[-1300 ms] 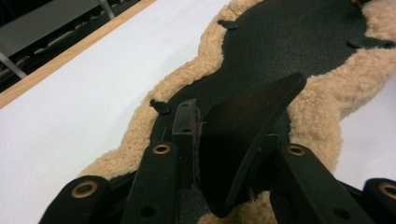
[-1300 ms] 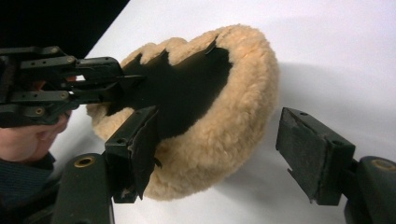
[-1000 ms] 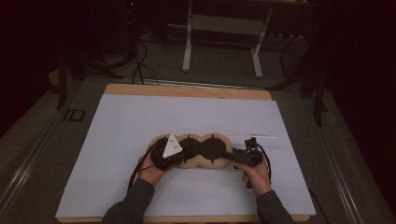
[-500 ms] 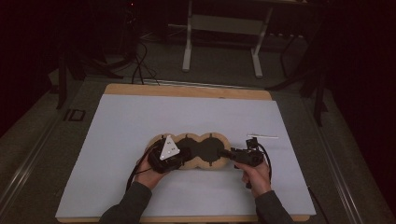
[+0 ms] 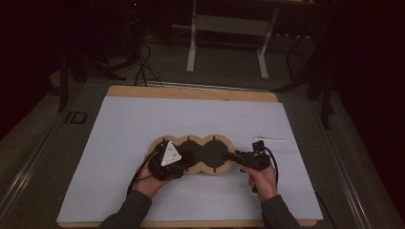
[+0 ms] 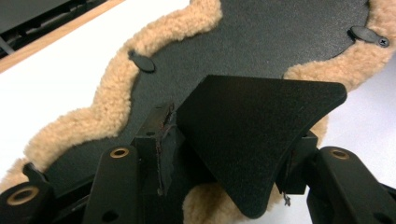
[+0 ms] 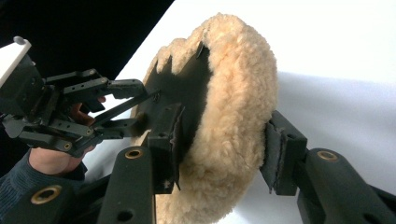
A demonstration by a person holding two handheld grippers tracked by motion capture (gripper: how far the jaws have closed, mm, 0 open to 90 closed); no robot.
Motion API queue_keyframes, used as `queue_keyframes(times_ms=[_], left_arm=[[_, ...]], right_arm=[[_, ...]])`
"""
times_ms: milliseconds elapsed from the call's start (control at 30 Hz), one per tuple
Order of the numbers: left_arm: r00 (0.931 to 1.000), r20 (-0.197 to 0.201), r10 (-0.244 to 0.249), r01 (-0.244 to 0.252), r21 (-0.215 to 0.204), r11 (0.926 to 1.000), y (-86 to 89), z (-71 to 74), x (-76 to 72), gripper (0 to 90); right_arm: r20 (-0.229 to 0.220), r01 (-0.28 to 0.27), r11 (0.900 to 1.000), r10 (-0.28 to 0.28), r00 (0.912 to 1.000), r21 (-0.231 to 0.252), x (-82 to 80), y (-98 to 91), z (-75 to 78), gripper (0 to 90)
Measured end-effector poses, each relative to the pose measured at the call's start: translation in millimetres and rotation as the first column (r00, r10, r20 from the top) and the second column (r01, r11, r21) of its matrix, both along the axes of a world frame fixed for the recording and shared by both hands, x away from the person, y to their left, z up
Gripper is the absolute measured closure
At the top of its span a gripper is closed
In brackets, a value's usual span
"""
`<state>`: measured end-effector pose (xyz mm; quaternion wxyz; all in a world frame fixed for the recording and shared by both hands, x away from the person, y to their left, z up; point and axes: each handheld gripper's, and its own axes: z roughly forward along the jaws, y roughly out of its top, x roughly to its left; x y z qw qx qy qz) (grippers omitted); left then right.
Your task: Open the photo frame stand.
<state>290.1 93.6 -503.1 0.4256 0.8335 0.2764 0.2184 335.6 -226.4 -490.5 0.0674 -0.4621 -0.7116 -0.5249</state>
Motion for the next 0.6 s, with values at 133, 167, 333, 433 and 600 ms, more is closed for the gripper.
queue_keyframes(times_ms=[133, 167, 333, 433, 600], left_arm=[[0.9999, -0.007, 0.011, -0.011, -0.011, 0.9999, 1.6, -1.3, -3.0, 47.0], [0.9999, -0.010, 0.008, -0.008, -0.011, 0.9999, 2.0, -1.7, -3.5, 46.6], [0.9994, -0.035, -0.003, 0.002, -0.017, 0.9999, 5.4, -4.3, -7.7, 41.8], [0.9989, -0.048, -0.004, 0.003, -0.020, 0.9998, 11.0, -6.2, -10.5, 42.5], [0.9983, -0.059, -0.001, 0.001, 0.004, 1.0000, 17.9, -7.8, -16.9, 43.9]], right_arm=[[0.013, -0.012, 0.9999, 0.012, 0.9998, -0.008, -1.3, 1.3, 1.7, 55.2], [0.015, -0.015, 0.9999, 0.015, 0.9998, -0.007, -1.4, 1.4, 1.8, 55.5], [0.023, -0.022, 0.9996, 0.023, 0.9995, -0.015, -2.3, 1.6, 2.6, 57.2], [0.028, -0.025, 0.9996, 0.025, 0.9993, -0.016, -2.5, 1.7, 2.8, 57.7], [0.047, -0.035, 0.9991, 0.036, 0.9983, -0.022, -3.7, 1.8, 4.7, 58.9]])
